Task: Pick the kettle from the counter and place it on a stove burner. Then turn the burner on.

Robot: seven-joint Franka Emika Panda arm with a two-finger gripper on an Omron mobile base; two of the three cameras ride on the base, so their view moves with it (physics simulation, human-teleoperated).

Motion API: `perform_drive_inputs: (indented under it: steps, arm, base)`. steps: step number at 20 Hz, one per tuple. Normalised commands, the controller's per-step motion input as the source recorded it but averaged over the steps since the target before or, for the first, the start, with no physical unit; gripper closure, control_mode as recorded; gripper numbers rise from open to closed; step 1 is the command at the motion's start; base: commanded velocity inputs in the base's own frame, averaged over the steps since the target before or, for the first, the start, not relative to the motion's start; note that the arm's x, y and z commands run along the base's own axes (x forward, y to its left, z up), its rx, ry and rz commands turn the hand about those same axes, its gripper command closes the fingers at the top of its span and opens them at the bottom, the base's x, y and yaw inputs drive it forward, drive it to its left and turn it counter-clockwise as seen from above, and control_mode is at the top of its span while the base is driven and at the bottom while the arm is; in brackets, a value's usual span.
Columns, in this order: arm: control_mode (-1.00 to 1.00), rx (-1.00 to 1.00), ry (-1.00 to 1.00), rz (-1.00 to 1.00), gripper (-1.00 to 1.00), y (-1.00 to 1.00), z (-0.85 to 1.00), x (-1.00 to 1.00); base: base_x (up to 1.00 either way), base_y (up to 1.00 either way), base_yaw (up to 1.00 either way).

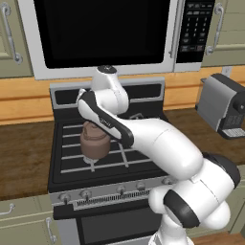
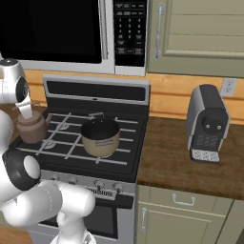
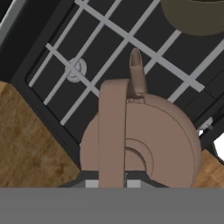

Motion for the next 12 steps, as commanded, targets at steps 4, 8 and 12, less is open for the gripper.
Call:
perform_drive_inputs:
  steps: [4,8,12]
  arm:
    - [-1.00,-0.02,0.00,0.00,1.00,0.00,-0.32,0.32]
    - [-1.00,-0.03,0.00,0.00,1.00,0.00,-0.32,0.32]
    - [-1.00,-0.03,0.00,0.00,1.00,0.00,-0.33,0.36]
  base:
    - [0.00,0.00,0.00]
    - [0.00,0.00,0.00]
    - [0.00,0.00,0.00]
